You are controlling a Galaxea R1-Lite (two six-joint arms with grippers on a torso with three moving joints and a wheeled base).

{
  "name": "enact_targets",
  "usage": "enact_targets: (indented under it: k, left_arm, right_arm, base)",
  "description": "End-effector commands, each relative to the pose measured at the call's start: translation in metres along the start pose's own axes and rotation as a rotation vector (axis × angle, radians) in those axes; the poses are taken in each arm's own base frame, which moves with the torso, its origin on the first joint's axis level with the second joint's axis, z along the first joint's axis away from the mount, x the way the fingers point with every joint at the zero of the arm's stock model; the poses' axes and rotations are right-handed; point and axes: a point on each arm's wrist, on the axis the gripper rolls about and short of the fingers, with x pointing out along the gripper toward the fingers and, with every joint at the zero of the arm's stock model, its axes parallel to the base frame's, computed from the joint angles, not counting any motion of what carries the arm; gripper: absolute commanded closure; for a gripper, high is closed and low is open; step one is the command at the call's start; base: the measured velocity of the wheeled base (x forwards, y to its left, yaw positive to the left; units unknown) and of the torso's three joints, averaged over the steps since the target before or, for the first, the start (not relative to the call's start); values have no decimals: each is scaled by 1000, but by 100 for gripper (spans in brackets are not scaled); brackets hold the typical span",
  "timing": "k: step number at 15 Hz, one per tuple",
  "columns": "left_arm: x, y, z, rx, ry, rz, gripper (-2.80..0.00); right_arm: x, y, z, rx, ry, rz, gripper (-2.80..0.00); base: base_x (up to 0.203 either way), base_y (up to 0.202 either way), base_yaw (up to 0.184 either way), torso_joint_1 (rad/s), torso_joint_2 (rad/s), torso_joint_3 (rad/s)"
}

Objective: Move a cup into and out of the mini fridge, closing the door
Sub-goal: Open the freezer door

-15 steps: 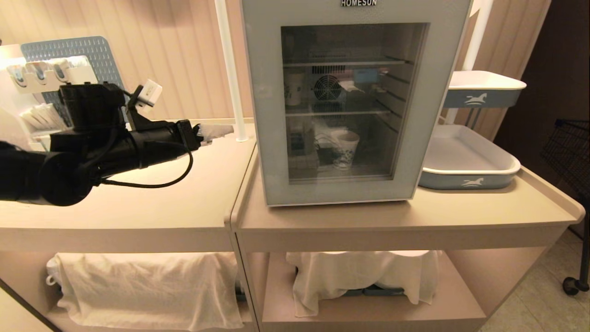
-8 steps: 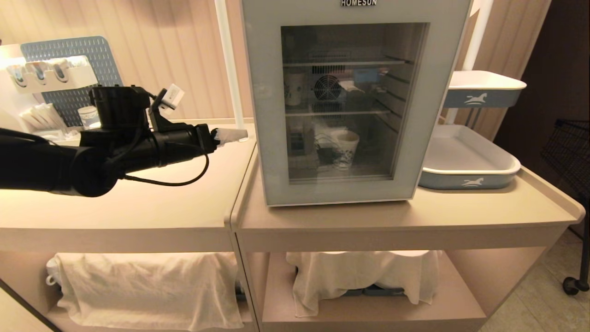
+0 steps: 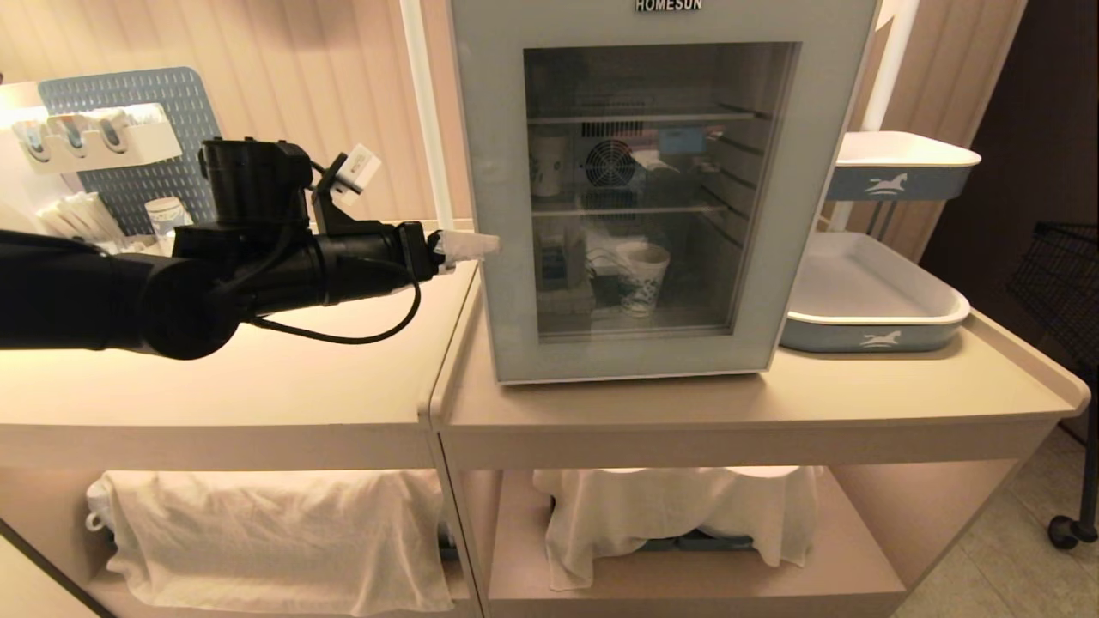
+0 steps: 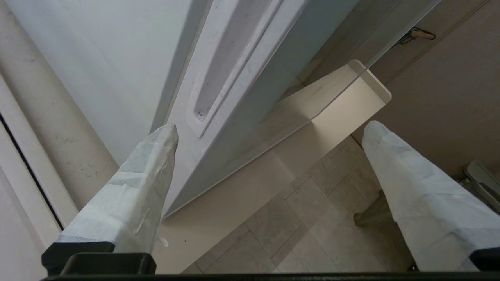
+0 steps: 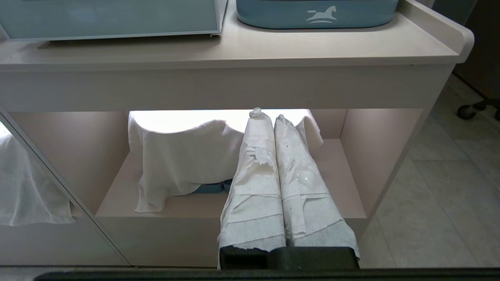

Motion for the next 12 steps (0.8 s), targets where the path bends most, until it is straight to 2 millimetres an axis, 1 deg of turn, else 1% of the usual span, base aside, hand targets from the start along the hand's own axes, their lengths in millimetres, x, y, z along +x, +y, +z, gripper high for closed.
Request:
enact_targets:
  k: [1, 6, 8, 11, 12]
  left_arm:
    - [0, -7, 2, 19, -4, -23, -280]
    - [3, 3, -7, 228, 50, -2, -280]
    - [0, 5, -3, 241, 76, 11, -280]
    - [-3, 3, 12, 257, 112, 11, -280]
    - [-2, 3, 11, 252, 122, -7, -280]
  right_arm:
    - [0, 0, 0, 0, 0, 0, 0]
    - [0, 0, 0, 0, 0, 0, 0]
    - [0, 0, 0, -2, 0, 1, 0]
    - [0, 0, 0, -2, 1, 0, 0]
    - [0, 0, 0, 0, 0, 1, 0]
  base:
    - [0, 0, 0, 0, 0, 0]
    - [0, 0, 0, 0, 0, 0]
    - [0, 0, 0, 0, 0, 0]
    - [0, 0, 0, 0, 0, 0]
    - [0, 0, 0, 0, 0, 0]
